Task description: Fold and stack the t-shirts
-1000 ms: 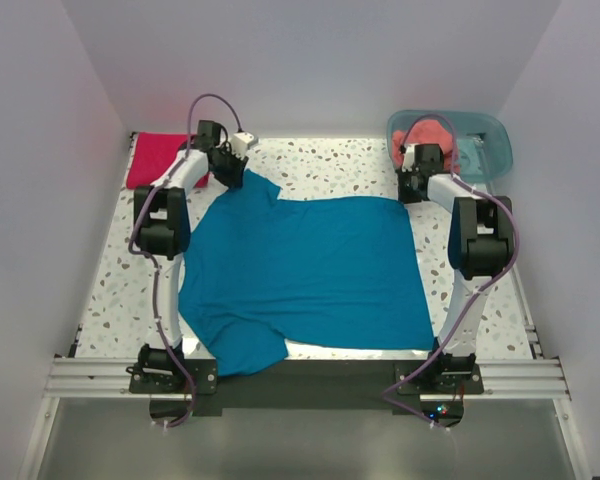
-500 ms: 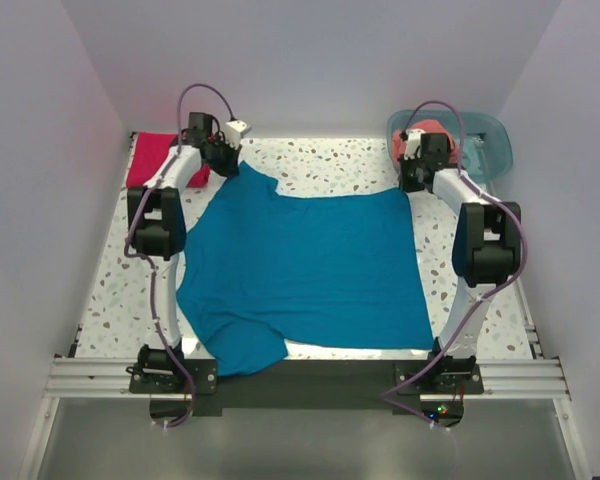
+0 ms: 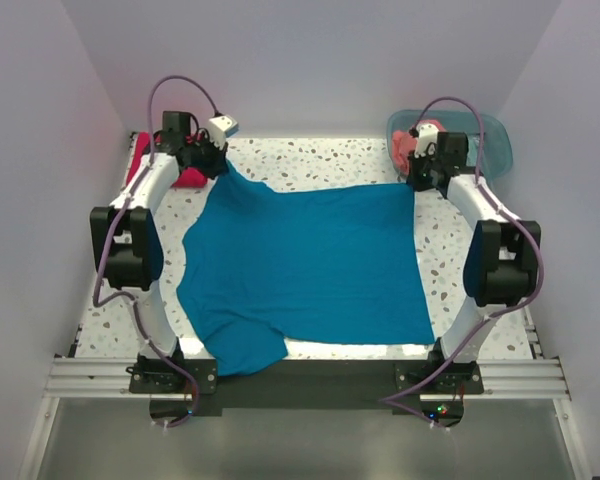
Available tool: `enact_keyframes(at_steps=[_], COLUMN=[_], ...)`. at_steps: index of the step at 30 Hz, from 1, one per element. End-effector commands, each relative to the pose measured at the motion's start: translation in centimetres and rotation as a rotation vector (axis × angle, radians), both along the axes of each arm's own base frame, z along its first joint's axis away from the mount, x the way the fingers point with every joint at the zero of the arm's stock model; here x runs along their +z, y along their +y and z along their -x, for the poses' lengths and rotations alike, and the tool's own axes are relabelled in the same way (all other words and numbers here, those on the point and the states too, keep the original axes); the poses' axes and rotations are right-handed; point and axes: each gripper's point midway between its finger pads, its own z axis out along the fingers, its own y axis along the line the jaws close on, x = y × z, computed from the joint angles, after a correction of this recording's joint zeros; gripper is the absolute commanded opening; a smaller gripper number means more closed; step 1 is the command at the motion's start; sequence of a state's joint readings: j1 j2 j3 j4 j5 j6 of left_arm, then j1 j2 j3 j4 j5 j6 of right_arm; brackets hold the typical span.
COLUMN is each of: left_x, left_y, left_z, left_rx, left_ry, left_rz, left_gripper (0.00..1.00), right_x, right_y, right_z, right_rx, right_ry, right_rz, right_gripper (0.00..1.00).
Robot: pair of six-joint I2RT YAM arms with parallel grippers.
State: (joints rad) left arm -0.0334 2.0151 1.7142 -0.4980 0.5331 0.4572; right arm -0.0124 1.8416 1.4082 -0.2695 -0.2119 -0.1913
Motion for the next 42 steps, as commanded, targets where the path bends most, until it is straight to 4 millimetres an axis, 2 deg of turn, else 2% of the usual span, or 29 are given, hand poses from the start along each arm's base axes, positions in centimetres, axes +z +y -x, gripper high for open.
enact_keyframes(at_steps=[1, 2, 3, 5, 8, 9, 11, 13, 14, 16, 17, 20, 23, 26, 29, 35, 40, 42], left_x=[3.2, 3.3, 4.4, 3.3, 4.0, 3.2, 3.9, 3.2, 3.7, 3.0, 3.6, 1.1, 0.2, -2.7, -5.0, -8.6, -10.0, -9.3], left_y=[0.2, 0.2, 0.2, 0.4, 0.7, 0.7, 0.8, 0.9, 1.0, 1.1, 1.2, 1.3, 1.1, 1.1, 1.1, 1.0, 1.9, 1.5], left_z=[2.0, 2.6, 3.4, 4.9, 7.0, 7.9, 9.0, 10.4, 11.1, 12.6, 13.4, 16.6, 18.6, 21.2, 22.9, 24.5, 24.9, 24.9], left_rx=[-0.054, -0.062, -0.069, -0.075, -0.079, -0.082, -0.092, -0.097, -0.094, -0.085, -0.075, -0.061, -0.068, -0.073, -0.086, -0.120, -0.148, -0.205], left_ry=[-0.096, -0.100, -0.124, -0.104, -0.124, -0.104, -0.122, -0.103, -0.112, -0.091, -0.102, -0.022, -0.006, 0.056, 0.100, 0.161, 0.218, 0.210], left_rz=[0.000, -0.008, -0.014, -0.028, -0.047, -0.050, -0.062, -0.065, -0.069, -0.074, -0.074, -0.072, -0.091, -0.115, -0.158, -0.223, -0.281, -0.269], left_gripper=[0.00, 0.00, 0.00, 0.00, 0.00, 0.00, 0.00, 0.00, 0.00, 0.00, 0.00, 0.00, 0.00, 0.00, 0.00, 0.00, 0.00, 0.14], right_x=[2.8, 3.5, 3.4, 3.6, 3.9, 3.8, 3.3, 3.5, 2.9, 2.8, 2.0, 0.9, -0.1, -1.5, -2.9, -4.9, -6.7, -7.1], right_y=[-0.4, -0.4, -0.4, -0.7, -1.1, -0.9, -0.9, -0.8, -0.7, -0.4, -0.4, -0.3, -0.4, -0.5, -0.7, -1.1, -1.1, -1.1], right_z=[0.8, 1.2, 1.5, 2.2, 3.7, 4.2, 5.2, 6.1, 6.7, 7.5, 8.2, 9.4, 10.5, 11.5, 12.1, 13.0, 15.0, 16.0], right_rx=[0.047, 0.053, 0.062, 0.071, 0.086, 0.100, 0.116, 0.140, 0.146, 0.174, 0.181, 0.206, 0.234, 0.263, 0.275, 0.302, 0.382, 0.422], right_ry=[-0.071, -0.082, -0.079, -0.080, -0.082, -0.073, -0.056, -0.058, -0.045, -0.042, -0.024, -0.005, 0.015, 0.043, 0.075, 0.138, 0.235, 0.272], right_rz=[-0.001, 0.002, -0.003, 0.004, 0.007, 0.001, 0.003, 0.000, 0.000, 0.003, 0.003, 0.018, 0.033, 0.056, 0.075, 0.101, 0.127, 0.134], right_gripper=[0.00, 0.00, 0.00, 0.00, 0.00, 0.00, 0.00, 0.00, 0.00, 0.00, 0.00, 0.00, 0.00, 0.00, 0.00, 0.00, 0.00, 0.07])
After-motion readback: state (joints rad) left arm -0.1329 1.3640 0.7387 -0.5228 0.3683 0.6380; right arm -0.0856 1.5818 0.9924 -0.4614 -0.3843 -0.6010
